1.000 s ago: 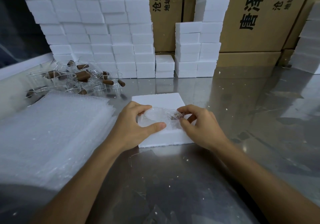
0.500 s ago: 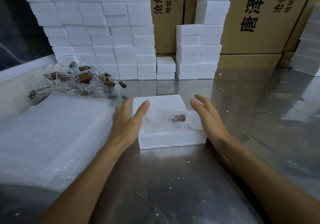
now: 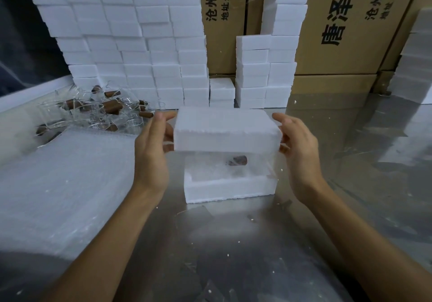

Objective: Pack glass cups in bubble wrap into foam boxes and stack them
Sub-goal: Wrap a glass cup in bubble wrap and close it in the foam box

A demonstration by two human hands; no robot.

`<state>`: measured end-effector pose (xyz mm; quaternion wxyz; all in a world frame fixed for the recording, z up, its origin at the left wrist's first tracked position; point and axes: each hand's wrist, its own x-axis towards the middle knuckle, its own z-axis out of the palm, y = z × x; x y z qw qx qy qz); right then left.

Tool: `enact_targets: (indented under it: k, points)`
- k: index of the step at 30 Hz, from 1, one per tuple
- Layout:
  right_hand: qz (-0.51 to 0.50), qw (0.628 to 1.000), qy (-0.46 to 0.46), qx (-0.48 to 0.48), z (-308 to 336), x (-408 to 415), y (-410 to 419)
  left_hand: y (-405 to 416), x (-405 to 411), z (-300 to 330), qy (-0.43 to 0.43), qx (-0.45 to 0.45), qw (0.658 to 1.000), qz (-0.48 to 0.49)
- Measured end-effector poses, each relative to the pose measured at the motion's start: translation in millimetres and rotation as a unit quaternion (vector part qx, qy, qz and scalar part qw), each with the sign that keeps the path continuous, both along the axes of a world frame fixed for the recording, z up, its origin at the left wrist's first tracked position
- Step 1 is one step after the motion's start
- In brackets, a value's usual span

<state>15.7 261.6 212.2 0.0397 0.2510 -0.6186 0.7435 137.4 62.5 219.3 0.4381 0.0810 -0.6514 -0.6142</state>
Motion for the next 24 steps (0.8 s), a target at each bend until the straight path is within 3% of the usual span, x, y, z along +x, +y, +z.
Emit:
enact_targets:
  k: [11, 24]
  points:
    - [0.005, 1.0, -0.007, 0.03, -22, -4, -4, 1, -5, -21, -0.109, -0.001, 0.994, 0.009]
    - [-0.007, 0.995, -0.011, 0.099, -32, -10, -4, -3, -9, -25, -0.161, -0.012, 0.987, 0.008]
